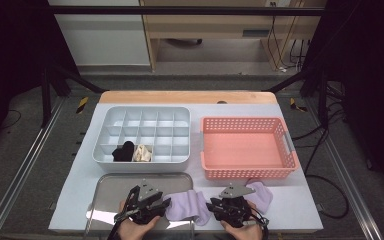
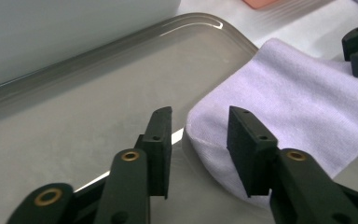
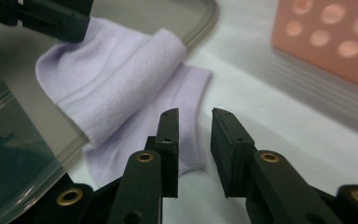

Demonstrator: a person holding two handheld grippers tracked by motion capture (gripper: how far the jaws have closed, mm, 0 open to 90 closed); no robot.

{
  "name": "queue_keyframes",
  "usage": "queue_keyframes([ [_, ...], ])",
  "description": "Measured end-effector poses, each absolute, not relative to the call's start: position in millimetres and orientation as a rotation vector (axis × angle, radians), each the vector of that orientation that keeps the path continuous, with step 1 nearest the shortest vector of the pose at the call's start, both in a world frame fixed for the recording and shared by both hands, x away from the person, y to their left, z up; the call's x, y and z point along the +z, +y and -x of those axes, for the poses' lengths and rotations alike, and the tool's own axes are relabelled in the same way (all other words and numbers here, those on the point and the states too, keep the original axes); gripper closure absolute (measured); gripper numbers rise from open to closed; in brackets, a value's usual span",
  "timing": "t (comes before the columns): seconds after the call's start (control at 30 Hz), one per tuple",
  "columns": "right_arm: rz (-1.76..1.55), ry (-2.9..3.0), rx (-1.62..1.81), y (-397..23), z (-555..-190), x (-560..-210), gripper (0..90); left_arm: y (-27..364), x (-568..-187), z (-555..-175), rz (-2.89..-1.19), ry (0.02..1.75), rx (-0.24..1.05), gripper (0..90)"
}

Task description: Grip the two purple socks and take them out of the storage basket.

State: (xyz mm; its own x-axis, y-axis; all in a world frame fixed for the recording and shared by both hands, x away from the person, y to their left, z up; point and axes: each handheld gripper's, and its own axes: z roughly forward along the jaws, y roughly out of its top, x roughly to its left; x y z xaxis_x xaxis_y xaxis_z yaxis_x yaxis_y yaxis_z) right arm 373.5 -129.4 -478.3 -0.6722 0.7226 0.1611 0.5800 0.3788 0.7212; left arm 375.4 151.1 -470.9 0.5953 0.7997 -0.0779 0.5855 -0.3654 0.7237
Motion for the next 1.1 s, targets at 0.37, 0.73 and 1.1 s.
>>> queue_keyframes([
  [0.37,-1.199,2.397,1.120,-136,-376,-473,87.8,160,-472,-375,-2.064,1.106,0.349,85.6],
  [0.73,-1.210,2.323,1.100,-142,-381,-471,75.8,164,-469,-372,-2.029,1.083,0.349,75.7],
  [1.1,-1.345,2.115,1.153,-192,-379,-447,67.3,188,-451,-374,-1.895,1.063,0.343,52.2],
])
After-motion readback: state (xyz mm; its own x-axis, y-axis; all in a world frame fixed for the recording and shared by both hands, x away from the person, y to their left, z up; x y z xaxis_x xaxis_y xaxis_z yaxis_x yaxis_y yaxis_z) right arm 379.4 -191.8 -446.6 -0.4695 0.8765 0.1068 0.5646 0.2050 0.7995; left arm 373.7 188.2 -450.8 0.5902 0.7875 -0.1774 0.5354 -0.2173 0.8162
